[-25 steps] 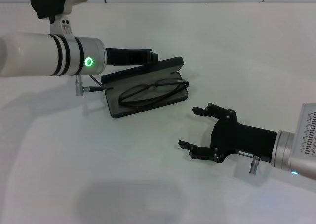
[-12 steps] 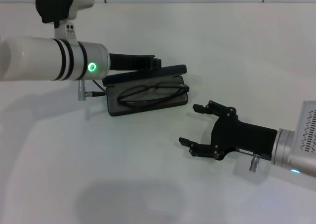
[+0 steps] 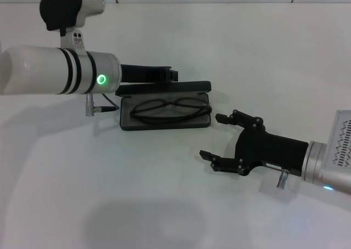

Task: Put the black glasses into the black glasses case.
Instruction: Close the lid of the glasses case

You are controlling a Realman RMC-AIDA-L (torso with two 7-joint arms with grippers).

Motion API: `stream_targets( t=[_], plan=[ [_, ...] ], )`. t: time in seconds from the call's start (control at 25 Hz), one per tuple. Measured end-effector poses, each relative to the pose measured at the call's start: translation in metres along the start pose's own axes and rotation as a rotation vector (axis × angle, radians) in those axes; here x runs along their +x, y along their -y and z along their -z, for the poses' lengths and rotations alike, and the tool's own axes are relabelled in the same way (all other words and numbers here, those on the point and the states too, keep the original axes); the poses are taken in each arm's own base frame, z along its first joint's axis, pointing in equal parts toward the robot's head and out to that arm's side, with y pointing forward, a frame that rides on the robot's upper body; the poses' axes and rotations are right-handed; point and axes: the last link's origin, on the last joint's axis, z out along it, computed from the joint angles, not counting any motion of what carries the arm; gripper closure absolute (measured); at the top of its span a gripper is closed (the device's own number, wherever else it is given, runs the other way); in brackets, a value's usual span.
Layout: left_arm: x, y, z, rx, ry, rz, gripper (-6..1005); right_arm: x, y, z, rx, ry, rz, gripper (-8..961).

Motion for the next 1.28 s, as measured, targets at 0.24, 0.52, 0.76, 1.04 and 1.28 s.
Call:
stream_targets(
  t=[0.24, 0.52, 0.76, 1.04, 1.28],
  plan=[
    [-0.001, -0.002, 0.001, -0.019, -0.01, 0.0, 931, -0.001, 0.001, -0.001, 0.0, 0.001, 0.002, 110],
    [0.0, -0.002, 0.001, -0.022, -0.014, -0.004, 931, 0.0, -0.002, 0.0, -0.008, 0.006, -0.012, 109],
    [-0.003, 0.001, 0.003, -0.017, -0.016, 0.001, 931, -0.002, -0.008, 0.005, -0.017, 0.043, -0.021, 110],
    [-0.001, -0.001, 0.005, -0.028, -0.016, -0.014, 931, 0.002, -0.006, 0.01, 0.008, 0.04, -0.042, 110],
    [0.001, -0.003, 0.007, -0.036, -0.02, -0.017, 931, 0.003, -0.007, 0.011, 0.01, 0.035, -0.047, 109]
  ],
)
